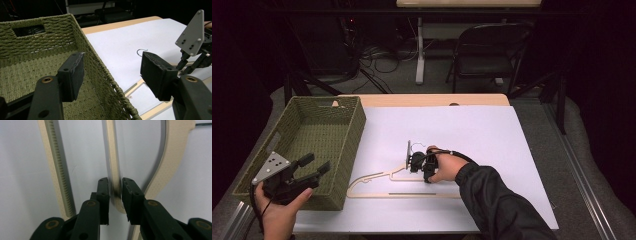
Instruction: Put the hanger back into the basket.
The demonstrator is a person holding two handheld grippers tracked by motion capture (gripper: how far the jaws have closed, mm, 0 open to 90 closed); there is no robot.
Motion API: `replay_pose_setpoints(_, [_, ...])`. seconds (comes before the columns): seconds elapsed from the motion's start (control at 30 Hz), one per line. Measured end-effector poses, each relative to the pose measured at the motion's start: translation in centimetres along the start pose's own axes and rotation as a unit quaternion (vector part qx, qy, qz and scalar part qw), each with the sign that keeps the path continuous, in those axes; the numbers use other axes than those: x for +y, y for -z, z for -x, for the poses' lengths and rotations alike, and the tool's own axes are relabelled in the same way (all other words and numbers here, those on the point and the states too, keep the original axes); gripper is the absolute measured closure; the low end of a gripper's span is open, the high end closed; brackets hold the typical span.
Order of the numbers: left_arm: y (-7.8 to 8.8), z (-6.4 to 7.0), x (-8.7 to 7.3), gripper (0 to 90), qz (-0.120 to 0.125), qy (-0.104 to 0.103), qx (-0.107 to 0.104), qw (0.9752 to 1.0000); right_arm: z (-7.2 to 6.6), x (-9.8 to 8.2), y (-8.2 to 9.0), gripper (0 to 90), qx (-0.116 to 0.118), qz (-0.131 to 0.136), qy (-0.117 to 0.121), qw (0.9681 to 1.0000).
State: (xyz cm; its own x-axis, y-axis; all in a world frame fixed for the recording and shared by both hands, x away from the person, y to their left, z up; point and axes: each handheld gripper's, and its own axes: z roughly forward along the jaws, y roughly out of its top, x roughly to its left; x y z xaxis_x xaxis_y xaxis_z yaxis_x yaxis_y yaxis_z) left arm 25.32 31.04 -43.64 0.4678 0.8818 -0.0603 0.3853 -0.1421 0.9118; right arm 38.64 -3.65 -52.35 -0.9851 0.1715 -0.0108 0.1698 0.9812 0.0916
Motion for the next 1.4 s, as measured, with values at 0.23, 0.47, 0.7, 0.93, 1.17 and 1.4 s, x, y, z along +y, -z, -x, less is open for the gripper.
replay_pose_setpoints(0.23, [-0.02,0.01,0.01,35.5,0.001,0.000,0.000,1.0000,0.12,-0.01,-0.23,76.7,0.006,-0.005,0.000,1.0000])
replay_pose_setpoints(0.47, [-0.08,0.05,0.00,35.5,0.001,0.000,-0.001,1.0000,0.12,0.00,-0.32,77.1,0.004,-0.007,0.003,1.0000])
replay_pose_setpoints(0.7, [-0.08,0.04,-0.01,36.0,0.001,0.000,0.000,1.0000,0.27,0.03,-0.43,78.3,0.007,-0.006,0.003,0.9999])
replay_pose_setpoints(0.93, [-0.09,0.02,-0.01,36.0,0.001,0.000,0.000,1.0000,0.19,0.05,-0.42,83.1,0.005,-0.009,0.005,0.9999])
replay_pose_setpoints(1.17, [-0.04,0.00,-0.02,36.0,0.001,0.001,0.002,1.0000,-0.25,-0.04,-0.39,85.0,0.009,-0.018,0.027,0.9994])
replay_pose_setpoints(1.4, [0.03,-0.01,-0.04,36.0,0.001,0.000,0.002,1.0000,-0.62,-0.88,-0.15,85.5,0.015,-0.014,0.043,0.9989])
